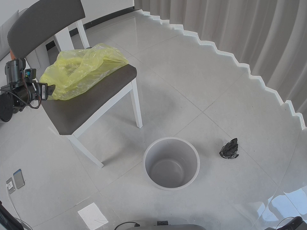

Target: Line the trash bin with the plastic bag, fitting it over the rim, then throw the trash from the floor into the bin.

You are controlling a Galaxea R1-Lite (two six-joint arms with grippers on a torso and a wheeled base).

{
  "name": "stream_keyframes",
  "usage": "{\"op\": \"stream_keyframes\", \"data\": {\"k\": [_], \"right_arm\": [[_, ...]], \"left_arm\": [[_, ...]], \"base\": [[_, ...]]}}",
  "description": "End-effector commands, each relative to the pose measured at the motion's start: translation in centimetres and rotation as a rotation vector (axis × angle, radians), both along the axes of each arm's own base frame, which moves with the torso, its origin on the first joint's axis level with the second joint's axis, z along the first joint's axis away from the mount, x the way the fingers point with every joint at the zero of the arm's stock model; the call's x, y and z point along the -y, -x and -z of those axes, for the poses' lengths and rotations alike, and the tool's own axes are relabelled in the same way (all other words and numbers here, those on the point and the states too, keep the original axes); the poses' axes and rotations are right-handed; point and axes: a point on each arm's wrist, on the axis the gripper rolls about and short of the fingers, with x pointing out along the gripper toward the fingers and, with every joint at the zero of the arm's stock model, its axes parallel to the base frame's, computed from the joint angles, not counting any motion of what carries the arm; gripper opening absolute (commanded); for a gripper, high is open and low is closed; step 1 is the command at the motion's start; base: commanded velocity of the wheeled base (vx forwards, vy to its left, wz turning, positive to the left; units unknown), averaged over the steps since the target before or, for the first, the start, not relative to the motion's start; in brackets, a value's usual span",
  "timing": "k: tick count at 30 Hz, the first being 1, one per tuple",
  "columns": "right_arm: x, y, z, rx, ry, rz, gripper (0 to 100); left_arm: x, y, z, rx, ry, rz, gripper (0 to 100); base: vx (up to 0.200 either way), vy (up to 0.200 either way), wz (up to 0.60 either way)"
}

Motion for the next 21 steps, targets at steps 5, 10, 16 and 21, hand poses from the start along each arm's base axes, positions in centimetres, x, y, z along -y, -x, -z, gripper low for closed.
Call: {"op": "stream_keyframes", "data": {"k": [5,10,16,21], "right_arm": [[0.0,0.1,0.0,0.004,0.001,-0.001,100],[0.0,0.1,-0.1,0.01,0.001,-0.001,100],[0.0,0.1,-0.1,0.01,0.001,-0.001,100],[0.0,0.0,-0.1,0.009,0.001,-0.003,100]], "left_arm": [[0.3,0.1,-0.5,0.027,0.044,0.038,100],[0.0,-0.3,-1.1,0.049,0.042,0.03,100],[-0.1,-0.5,-1.2,0.055,0.072,0.024,100],[-0.1,-0.8,-0.9,0.06,0.115,0.039,100]], "base": [[0.0,0.0,0.0],[0.0,0.0,0.0],[0.0,0.0,0.0],[0.0,0.0,0.0]]}}
